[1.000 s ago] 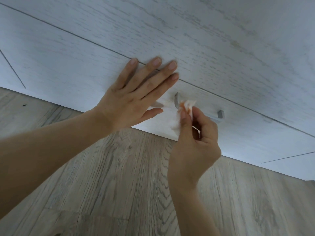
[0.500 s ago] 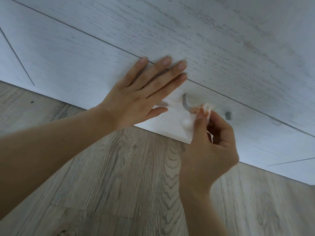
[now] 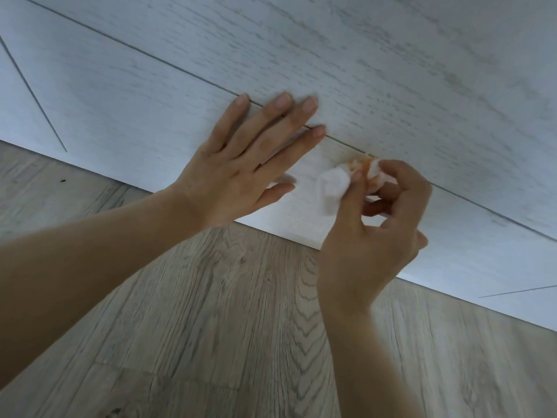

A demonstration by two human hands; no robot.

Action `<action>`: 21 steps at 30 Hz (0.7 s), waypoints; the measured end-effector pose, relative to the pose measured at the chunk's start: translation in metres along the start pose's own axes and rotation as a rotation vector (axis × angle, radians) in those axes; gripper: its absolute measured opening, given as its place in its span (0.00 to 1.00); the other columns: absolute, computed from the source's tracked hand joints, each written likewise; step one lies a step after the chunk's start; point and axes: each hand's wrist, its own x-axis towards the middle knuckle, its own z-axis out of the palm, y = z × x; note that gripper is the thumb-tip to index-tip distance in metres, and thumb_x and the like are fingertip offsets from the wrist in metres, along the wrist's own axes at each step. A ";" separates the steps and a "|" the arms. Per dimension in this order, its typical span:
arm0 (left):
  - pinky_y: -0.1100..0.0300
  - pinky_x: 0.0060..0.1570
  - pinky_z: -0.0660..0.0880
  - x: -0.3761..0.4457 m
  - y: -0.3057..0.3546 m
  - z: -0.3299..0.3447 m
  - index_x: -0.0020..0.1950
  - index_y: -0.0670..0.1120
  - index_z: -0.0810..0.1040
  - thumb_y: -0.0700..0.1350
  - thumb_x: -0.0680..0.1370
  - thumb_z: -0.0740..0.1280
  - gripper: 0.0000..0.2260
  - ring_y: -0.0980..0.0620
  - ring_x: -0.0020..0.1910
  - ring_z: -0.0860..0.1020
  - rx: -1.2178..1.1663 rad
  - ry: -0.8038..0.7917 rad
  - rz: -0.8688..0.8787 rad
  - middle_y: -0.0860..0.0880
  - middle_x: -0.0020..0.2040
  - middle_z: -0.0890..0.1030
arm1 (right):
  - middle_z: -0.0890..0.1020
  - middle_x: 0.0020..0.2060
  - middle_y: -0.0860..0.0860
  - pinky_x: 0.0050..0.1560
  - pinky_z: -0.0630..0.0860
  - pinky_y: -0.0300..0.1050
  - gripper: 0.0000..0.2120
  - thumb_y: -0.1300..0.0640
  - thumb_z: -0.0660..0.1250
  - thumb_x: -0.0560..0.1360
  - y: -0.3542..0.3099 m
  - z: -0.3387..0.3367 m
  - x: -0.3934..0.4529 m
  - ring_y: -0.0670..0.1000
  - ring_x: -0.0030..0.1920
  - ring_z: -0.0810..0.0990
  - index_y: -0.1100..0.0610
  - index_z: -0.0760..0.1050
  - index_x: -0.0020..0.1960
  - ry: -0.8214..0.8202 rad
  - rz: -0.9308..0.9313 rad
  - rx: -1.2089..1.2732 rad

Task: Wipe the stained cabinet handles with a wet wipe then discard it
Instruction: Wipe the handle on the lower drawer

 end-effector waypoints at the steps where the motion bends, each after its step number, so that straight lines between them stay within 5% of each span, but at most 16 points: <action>1: 0.49 0.75 0.46 0.000 0.000 0.000 0.78 0.45 0.56 0.58 0.81 0.60 0.30 0.49 0.77 0.46 0.004 0.004 0.000 0.46 0.78 0.44 | 0.78 0.38 0.43 0.51 0.59 0.33 0.05 0.58 0.67 0.75 0.003 -0.002 0.000 0.46 0.35 0.75 0.49 0.77 0.49 -0.020 -0.055 -0.036; 10: 0.47 0.74 0.46 -0.001 0.004 0.005 0.78 0.45 0.54 0.58 0.81 0.60 0.31 0.48 0.77 0.45 0.008 0.020 -0.027 0.46 0.78 0.43 | 0.81 0.41 0.49 0.47 0.62 0.41 0.18 0.43 0.71 0.69 0.009 -0.003 -0.001 0.51 0.38 0.76 0.55 0.80 0.51 -0.131 -0.229 -0.232; 16: 0.47 0.74 0.46 -0.001 0.004 0.006 0.78 0.44 0.55 0.59 0.80 0.61 0.32 0.48 0.77 0.46 0.013 0.029 -0.027 0.46 0.78 0.43 | 0.80 0.40 0.50 0.43 0.64 0.42 0.13 0.49 0.72 0.69 0.013 -0.003 0.003 0.51 0.38 0.75 0.55 0.80 0.50 -0.143 -0.313 -0.348; 21: 0.48 0.74 0.47 -0.002 0.002 0.003 0.78 0.45 0.55 0.59 0.80 0.60 0.32 0.48 0.77 0.45 0.007 0.007 -0.016 0.46 0.78 0.43 | 0.81 0.39 0.53 0.38 0.74 0.47 0.07 0.58 0.71 0.72 0.019 -0.006 0.003 0.51 0.38 0.75 0.58 0.82 0.49 -0.093 -0.368 -0.191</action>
